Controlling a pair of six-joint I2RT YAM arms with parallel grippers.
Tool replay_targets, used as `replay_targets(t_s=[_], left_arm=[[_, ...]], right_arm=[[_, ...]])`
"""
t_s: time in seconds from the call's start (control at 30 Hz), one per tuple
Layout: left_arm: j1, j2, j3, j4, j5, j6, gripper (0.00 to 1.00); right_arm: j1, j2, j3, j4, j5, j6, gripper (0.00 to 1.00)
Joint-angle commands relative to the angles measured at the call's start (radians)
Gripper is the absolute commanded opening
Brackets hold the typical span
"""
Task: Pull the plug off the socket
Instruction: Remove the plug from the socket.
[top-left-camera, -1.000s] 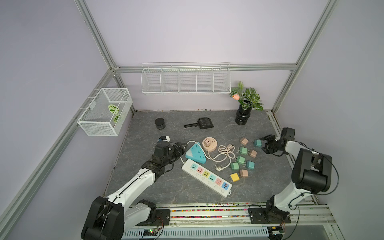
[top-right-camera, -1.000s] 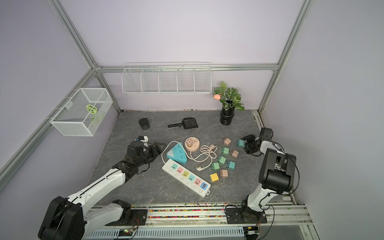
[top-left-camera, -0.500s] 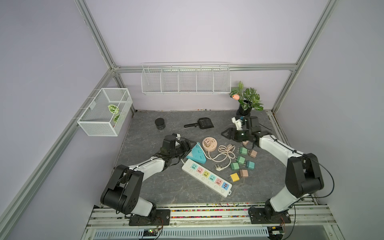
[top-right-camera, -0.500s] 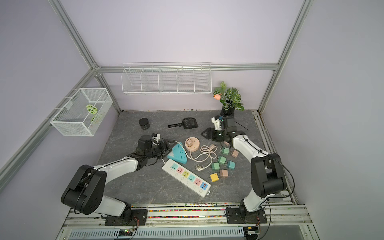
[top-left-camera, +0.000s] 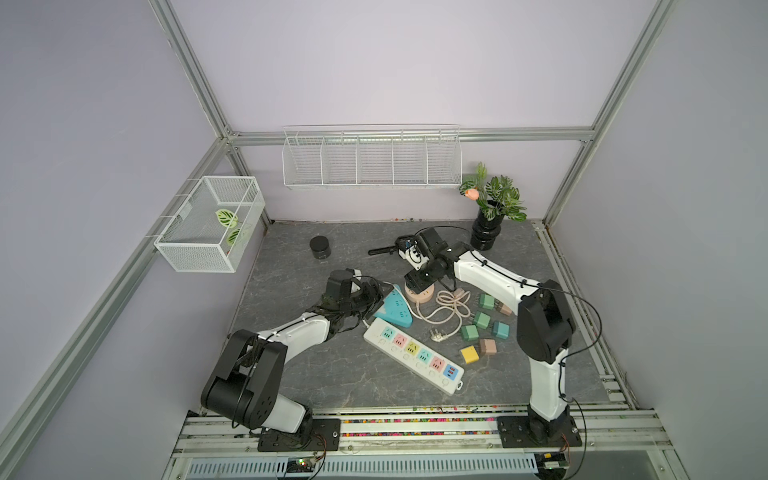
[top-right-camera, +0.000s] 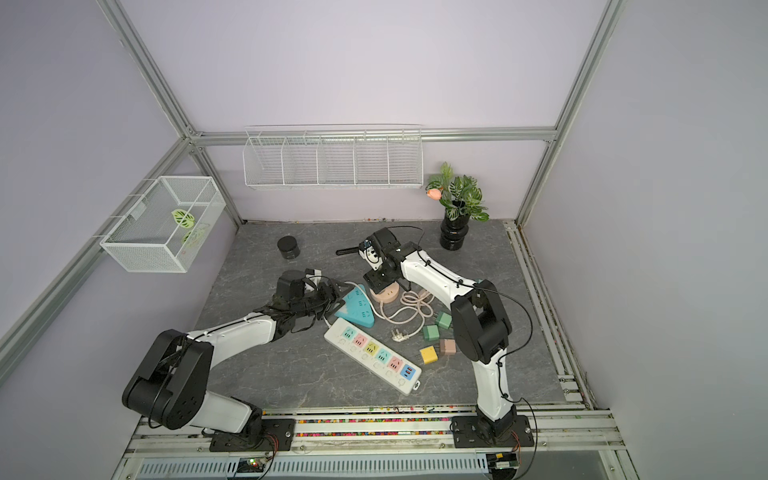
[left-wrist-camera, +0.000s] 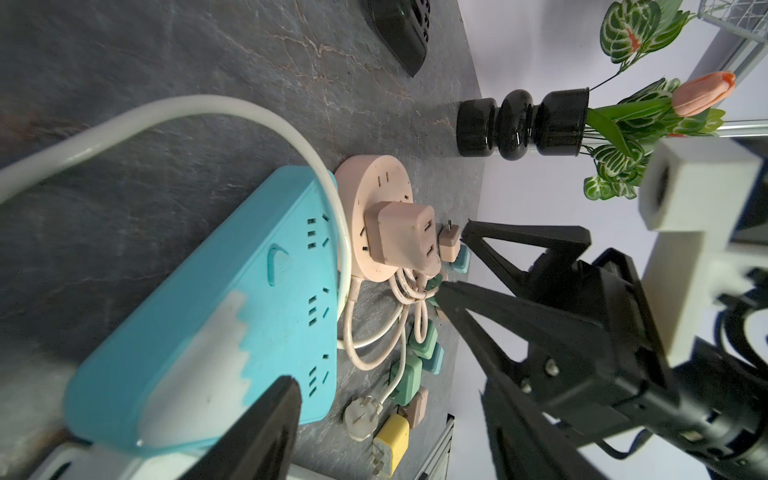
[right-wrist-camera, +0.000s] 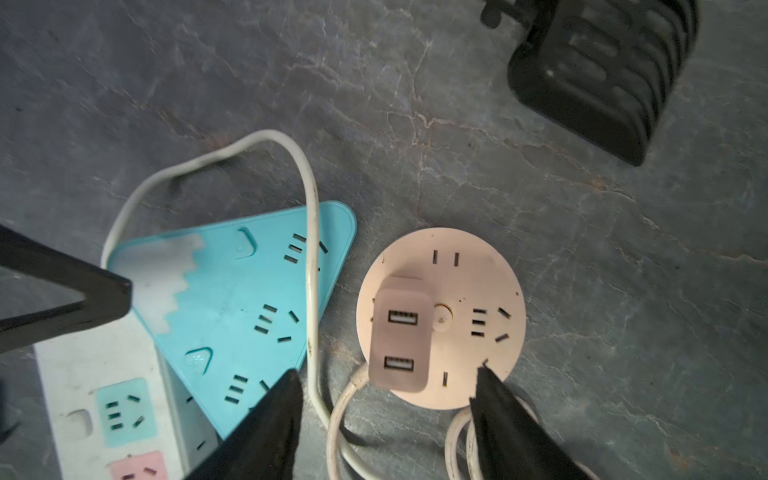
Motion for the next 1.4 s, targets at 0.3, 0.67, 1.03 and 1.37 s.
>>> replay_targets(t_s=[0.3,0.67,1.03,1.37], left_arm=[[-0.003,0.023,0.013,-0.005,0.014,-0.013,0.73],[-0.065,0.24,0.244,-0.074,0.064,-0.005,0.54],[-0.094,0.421,0.429,-0.087,0.119,-0.013,0.52],[-0.094,0.505,0.455,0.079,0.195,-0.078,0.55]], right_arm=[[0.0,0.16,0.202,-0.179,0.017,-0.063,0.43],[-0.069,0.095,0.147,-0.143,0.009,0.069,0.22],[-0.181,-0.009,0.051,-0.048,-0.155,0.207,0.2],[-0.218,-0.027,0.032,-0.007,-0.264,0.259,0.19]])
